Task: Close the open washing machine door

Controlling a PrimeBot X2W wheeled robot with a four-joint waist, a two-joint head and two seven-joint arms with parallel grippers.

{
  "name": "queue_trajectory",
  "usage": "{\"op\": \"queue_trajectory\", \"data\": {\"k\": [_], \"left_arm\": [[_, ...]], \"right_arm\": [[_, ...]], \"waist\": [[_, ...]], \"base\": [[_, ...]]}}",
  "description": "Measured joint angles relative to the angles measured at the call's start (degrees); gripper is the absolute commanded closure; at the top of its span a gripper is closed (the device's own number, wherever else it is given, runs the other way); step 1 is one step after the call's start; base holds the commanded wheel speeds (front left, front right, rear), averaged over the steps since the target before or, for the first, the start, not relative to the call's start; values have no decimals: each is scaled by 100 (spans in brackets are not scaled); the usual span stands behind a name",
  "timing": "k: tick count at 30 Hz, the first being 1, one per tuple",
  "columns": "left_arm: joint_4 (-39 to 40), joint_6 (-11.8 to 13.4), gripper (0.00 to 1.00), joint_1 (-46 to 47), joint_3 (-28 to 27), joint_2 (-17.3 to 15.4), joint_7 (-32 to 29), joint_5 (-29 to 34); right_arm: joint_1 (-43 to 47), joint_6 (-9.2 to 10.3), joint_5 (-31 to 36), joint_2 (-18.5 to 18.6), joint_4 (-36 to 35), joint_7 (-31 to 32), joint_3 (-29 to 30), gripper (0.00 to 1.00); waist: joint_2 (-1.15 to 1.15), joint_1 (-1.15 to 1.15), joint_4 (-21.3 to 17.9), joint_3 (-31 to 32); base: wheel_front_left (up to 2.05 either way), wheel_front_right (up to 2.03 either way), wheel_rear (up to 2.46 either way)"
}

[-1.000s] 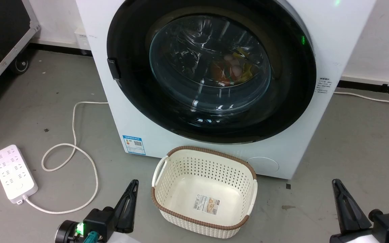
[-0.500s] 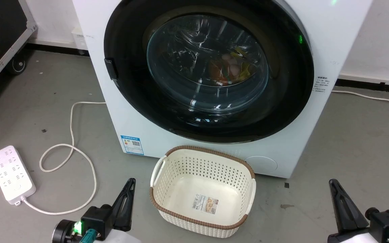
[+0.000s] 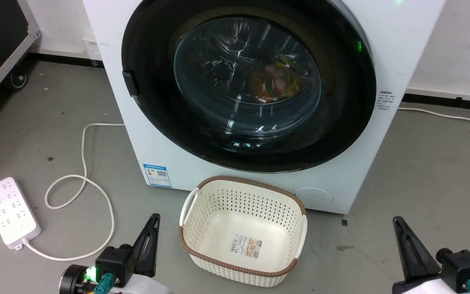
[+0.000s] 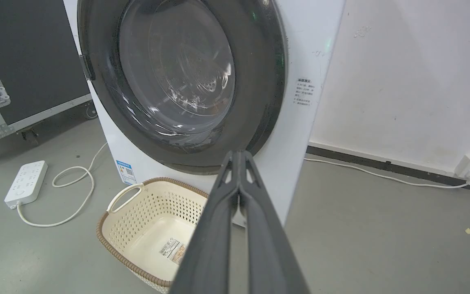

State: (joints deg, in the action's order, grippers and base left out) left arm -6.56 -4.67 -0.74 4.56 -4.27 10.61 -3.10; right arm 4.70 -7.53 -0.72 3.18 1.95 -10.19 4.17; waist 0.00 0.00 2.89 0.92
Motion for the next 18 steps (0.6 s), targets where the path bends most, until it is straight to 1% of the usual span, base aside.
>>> {"op": "queue_trajectory", "data": {"k": [18], "left_arm": [[122,75,100,1,-86,21,-201,57]], "right_arm": [[-54,0,18,-1,-26,191,-82,100]], "waist": [[0,0,-57,-18]], "base": [[0,0,0]]}}
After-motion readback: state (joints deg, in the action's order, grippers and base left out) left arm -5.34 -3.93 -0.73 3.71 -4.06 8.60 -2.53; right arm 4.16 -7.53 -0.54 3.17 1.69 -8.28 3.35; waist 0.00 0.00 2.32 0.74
